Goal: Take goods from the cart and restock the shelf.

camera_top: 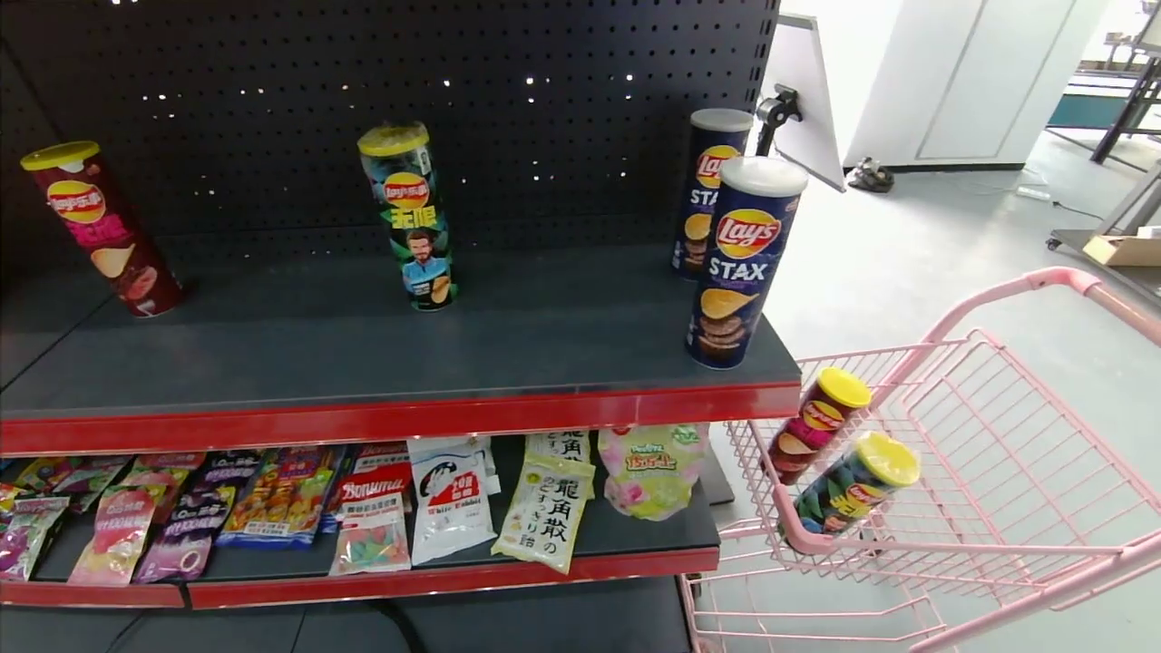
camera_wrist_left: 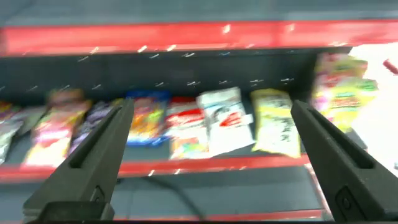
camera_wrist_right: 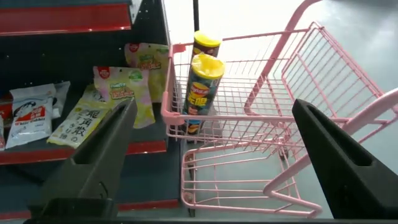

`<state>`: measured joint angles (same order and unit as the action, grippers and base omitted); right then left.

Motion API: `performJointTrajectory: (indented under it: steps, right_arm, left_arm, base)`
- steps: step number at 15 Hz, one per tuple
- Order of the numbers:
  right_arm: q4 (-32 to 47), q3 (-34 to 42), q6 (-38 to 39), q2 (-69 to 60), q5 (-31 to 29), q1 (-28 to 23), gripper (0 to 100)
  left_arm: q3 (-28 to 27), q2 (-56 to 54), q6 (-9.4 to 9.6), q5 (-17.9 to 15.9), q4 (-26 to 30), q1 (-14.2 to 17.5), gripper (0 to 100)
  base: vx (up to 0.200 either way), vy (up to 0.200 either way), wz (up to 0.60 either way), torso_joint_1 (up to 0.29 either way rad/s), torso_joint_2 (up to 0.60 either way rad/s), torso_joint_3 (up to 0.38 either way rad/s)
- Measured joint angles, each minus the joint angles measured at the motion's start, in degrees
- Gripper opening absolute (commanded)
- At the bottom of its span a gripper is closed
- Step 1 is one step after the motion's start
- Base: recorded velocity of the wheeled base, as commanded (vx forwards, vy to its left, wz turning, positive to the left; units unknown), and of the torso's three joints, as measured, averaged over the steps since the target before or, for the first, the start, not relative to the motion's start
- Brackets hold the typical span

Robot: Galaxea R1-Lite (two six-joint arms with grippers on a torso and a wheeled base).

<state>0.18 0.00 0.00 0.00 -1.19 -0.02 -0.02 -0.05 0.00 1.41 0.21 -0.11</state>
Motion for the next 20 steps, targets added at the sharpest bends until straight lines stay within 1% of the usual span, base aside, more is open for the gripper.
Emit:
performJointTrajectory:
  steps: [7,10,13,20]
  right_arm:
    - [0.00,0.00,0.00,0.00,-0.04,0.02,100]
    - [-0.02,0.00,0.00,0.00,-0.04,0.02,100]
    - [-0.02,0.00,0.00,0.00,0.00,0.00,100]
    - [0.00,0.00,0.00,0.00,-0.04,0.02,100]
  left_arm:
    - [0.02,0.00,0.00,-0.05,-0.05,0.01,100]
    - [0.02,0.00,0.00,-0.05,-0.02,0.00,100]
    - [0.02,0.00,0.00,-0.02,-0.02,-0.02,100]
    - [0.02,0.00,0.00,-0.05,-0.05,0.04,100]
  base:
    - [0.000,0.000,-0.60,0.005,0.00,0.000]
    - [0.000,0.000,0.00,0.000,0.00,0.000]
    - [0.200,0.000,0.00,-0.004,0.00,-0.002]
    - [0.000,0.000,0.00,0.000,0.00,0.000]
